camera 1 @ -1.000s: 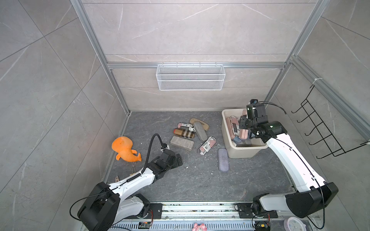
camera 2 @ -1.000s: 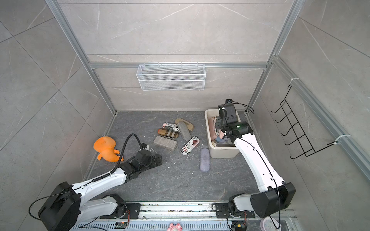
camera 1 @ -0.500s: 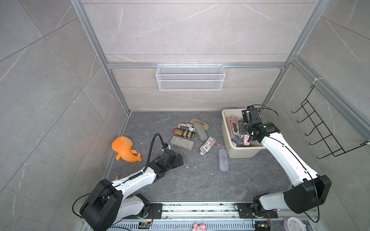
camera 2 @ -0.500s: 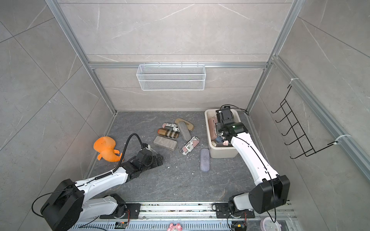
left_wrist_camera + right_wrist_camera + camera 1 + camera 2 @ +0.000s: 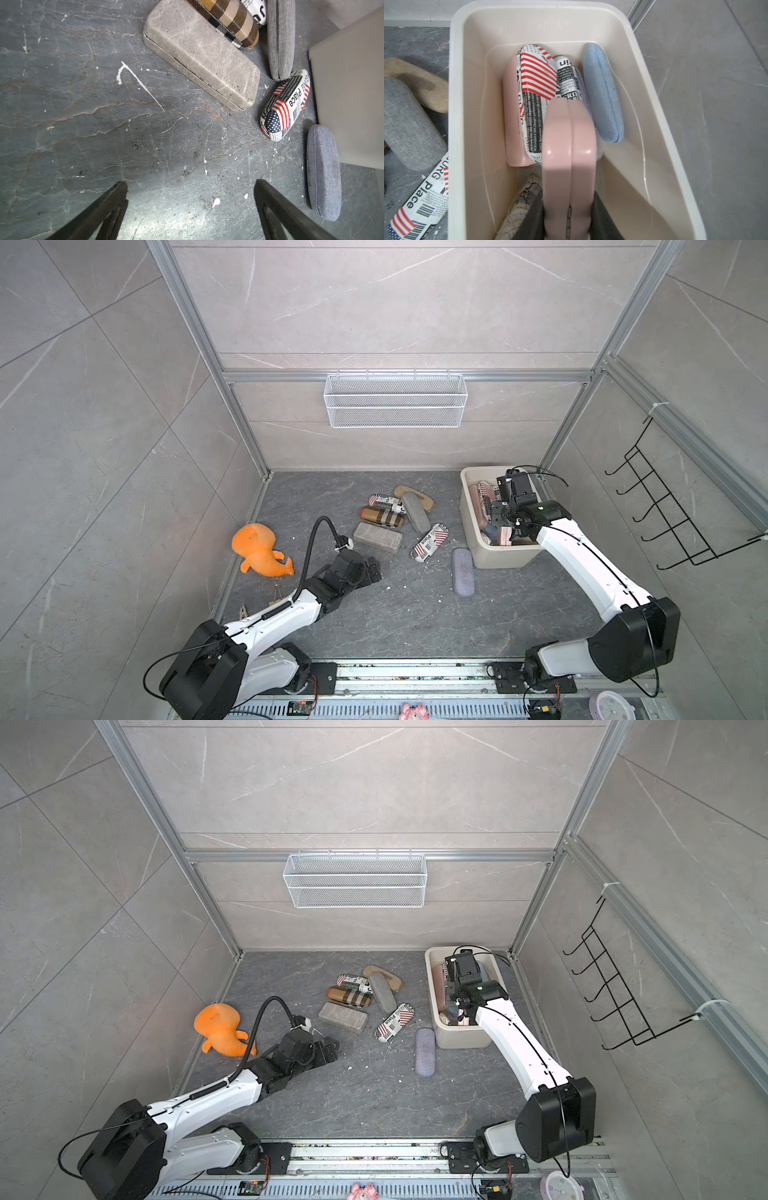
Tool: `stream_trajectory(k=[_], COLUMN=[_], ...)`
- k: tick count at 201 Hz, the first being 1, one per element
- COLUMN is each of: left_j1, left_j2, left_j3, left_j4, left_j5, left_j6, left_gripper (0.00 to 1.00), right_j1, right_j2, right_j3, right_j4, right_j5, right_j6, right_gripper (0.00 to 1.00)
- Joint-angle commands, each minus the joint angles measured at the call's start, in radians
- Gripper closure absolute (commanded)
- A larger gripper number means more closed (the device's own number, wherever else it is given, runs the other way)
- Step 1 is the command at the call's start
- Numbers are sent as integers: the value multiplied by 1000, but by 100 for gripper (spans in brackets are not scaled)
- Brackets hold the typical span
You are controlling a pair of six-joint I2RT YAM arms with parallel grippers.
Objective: Put the glasses cases into the storage boxes
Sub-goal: Place the glasses case in the storage box.
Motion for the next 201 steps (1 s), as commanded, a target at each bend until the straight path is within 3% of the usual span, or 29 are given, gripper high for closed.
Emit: stream_trajectory(k=[1,26,42,133,201], left_j1=[0,0,0,0,5], left_j2=[10,10,14,47,150], left_j3=[19,10,6,62,291], left_j4=[32,33,40,17,-174], left_j5=[17,19,18,35,-9], left_j6=[7,3,4,18,173], left_gripper=[3,3,3,3,2], right_j1=[19,36,38,38,43], right_j2=[20,12,-2,-64,-154], right_j3=[-48,-74,-98,-140,-109], right_j4=[22,20,37,52,43], right_j5=[-29,-23,-49,-150,-223], right_j6=[31,40,48,86,100], right_gripper=[70,53,49,48,46])
